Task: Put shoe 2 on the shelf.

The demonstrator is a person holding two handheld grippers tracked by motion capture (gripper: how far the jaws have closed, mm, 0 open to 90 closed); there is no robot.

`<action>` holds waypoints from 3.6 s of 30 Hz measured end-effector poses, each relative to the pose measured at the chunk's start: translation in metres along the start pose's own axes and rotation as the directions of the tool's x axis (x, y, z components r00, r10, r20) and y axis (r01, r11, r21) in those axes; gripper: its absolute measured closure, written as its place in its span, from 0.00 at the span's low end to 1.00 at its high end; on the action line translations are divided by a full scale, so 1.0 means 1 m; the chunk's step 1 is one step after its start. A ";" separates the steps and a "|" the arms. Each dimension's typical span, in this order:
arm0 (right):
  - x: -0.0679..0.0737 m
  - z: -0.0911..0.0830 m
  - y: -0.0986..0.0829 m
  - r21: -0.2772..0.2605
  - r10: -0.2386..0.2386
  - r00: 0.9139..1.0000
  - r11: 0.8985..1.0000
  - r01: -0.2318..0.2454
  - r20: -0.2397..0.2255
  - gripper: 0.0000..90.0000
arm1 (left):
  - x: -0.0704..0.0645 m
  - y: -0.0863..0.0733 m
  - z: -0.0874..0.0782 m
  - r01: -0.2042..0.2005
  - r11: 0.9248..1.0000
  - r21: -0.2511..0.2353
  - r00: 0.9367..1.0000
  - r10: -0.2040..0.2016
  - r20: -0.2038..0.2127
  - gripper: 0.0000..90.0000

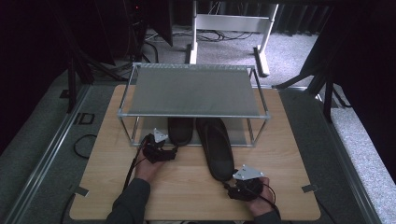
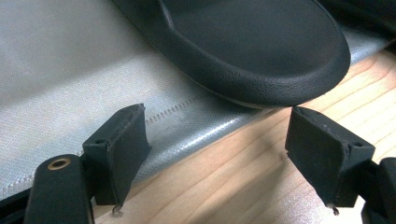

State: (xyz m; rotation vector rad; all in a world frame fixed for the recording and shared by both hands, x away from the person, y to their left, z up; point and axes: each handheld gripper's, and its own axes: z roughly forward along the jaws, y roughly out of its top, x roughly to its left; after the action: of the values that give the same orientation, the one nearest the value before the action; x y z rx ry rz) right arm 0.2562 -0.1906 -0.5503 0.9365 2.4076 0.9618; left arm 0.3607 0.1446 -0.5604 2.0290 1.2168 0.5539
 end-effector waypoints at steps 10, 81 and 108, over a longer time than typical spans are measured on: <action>0.004 0.010 0.010 -0.008 -0.028 1.000 1.000 0.028 0.001 0.40 | 0.000 0.000 0.000 0.000 1.000 0.000 1.000 0.000 0.000 0.24; -0.005 0.058 0.060 -0.092 0.052 0.993 0.995 -0.042 0.102 0.46 | 0.001 0.000 0.000 0.005 1.000 -0.002 1.000 -0.005 0.007 0.24; -0.018 0.087 0.081 -0.093 0.067 0.989 0.994 -0.055 0.133 0.46 | 0.001 0.000 0.000 0.001 1.000 0.003 1.000 -0.001 0.008 0.24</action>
State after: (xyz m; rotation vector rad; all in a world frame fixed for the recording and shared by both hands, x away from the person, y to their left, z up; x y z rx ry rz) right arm 0.3527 -0.1194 -0.5511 1.0138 2.2171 0.9855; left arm 0.3612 0.1452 -0.5605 2.0313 1.2152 0.5433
